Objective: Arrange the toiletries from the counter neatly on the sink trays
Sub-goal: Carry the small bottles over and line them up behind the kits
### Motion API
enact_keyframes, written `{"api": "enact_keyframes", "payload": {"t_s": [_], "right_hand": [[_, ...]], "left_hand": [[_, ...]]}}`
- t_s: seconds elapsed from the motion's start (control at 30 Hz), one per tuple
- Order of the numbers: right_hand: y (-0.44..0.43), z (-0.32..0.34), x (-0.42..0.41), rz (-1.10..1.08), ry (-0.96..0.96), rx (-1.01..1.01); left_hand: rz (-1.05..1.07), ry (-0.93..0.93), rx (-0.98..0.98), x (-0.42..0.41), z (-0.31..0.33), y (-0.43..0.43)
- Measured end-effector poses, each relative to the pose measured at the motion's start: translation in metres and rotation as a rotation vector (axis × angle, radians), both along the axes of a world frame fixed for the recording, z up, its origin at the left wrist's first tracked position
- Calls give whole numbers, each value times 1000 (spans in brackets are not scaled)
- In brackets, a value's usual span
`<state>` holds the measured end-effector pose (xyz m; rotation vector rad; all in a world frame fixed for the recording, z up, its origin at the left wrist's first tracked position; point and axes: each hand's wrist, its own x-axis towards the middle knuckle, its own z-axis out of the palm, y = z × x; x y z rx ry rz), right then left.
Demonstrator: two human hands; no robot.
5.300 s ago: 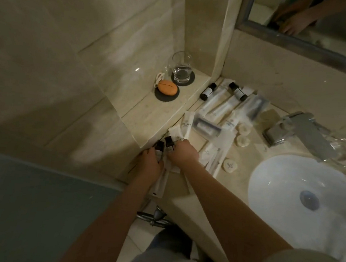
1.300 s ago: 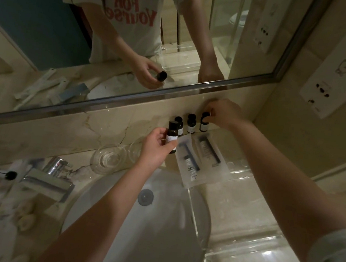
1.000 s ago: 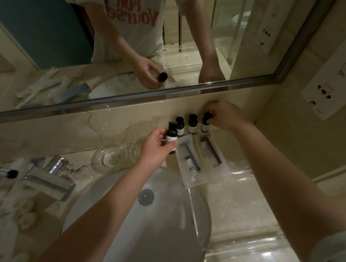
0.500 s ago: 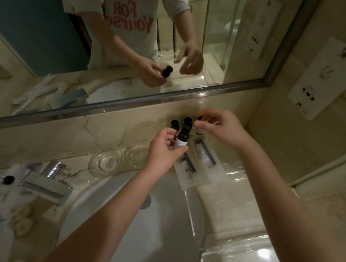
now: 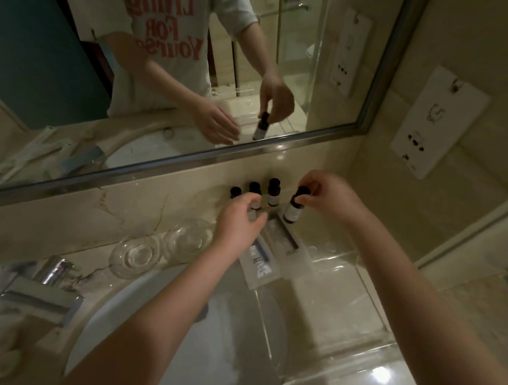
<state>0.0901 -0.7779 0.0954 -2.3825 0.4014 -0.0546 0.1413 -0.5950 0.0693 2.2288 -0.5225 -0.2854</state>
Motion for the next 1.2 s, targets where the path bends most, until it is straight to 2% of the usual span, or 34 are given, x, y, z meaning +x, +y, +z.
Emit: {"api": "enact_keyframes", "payload": {"t_s": [0.07,0.2,0.33,0.67,0.97,1.1,1.2], "right_hand": [[-14,-12,12,-42,15,17],[-25,-28,37,-59,-26,-115],[-26,-42,56,-23,-64,-143],[-24,-54,65,50,-89,-179],[-8,-44,43,-37,-62,-192],[22,-37,18,-57,-187,-310],[54,-30,-5,-28,-213,-304]], "left_hand": [[-23,-97,118,19,0,2],[-132,-208,342,48,-3,0],[-138,-241,440,55,-8,3],[-167,-273,476,56,-17,10],[-155,-232,436,49,-7,21],[-131,-230,403,33,1,39],[-107,-241,380,16,8,61]]}}
